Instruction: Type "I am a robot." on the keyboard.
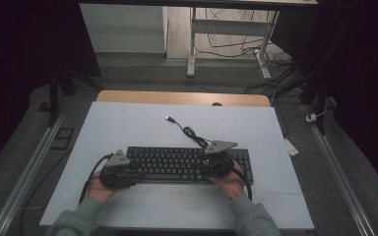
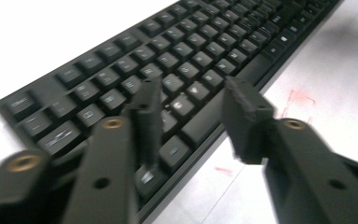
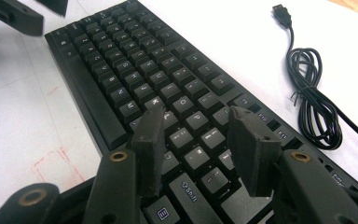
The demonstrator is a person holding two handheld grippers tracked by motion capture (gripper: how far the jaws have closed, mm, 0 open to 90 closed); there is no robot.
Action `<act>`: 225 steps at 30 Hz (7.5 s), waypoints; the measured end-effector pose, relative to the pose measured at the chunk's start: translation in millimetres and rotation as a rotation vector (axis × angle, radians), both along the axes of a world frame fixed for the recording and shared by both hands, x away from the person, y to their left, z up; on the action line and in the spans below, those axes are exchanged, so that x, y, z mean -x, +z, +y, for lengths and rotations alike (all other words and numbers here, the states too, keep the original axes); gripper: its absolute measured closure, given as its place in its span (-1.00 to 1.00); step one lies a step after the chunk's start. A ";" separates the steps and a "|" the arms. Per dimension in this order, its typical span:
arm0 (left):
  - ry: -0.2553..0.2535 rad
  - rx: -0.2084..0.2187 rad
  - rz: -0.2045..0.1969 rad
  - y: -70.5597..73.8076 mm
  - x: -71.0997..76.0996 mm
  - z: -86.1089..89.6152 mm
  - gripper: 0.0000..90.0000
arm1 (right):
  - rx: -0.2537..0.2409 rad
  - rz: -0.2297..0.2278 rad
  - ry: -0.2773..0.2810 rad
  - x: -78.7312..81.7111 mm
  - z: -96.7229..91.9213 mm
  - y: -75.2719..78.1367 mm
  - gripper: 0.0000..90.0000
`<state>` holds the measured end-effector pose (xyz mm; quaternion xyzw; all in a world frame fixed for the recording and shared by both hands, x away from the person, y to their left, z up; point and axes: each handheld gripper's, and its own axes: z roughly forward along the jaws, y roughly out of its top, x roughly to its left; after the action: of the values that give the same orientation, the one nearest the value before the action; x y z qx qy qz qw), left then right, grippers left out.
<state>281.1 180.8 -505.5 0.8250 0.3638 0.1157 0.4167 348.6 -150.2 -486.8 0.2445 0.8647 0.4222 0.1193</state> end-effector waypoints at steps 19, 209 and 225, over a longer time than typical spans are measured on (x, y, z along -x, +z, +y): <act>-0.089 -0.096 0.048 -17.2 -14.5 -41.3 0.98 | 0.007 0.002 -0.007 -1.1 -0.4 -1.7 0.26; 0.116 -0.029 0.049 18.9 -30.3 12.5 -0.34 | -0.023 0.002 0.038 0.7 17.1 -0.7 0.26; 0.112 -0.042 0.049 17.8 -30.7 11.0 -0.35 | 0.007 0.038 0.112 2.2 42.8 -8.4 0.99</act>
<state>311.8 191.8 -487.7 0.8144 0.4171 0.1262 0.3833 346.4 -107.5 -495.2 0.2033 0.8806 0.4205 0.0798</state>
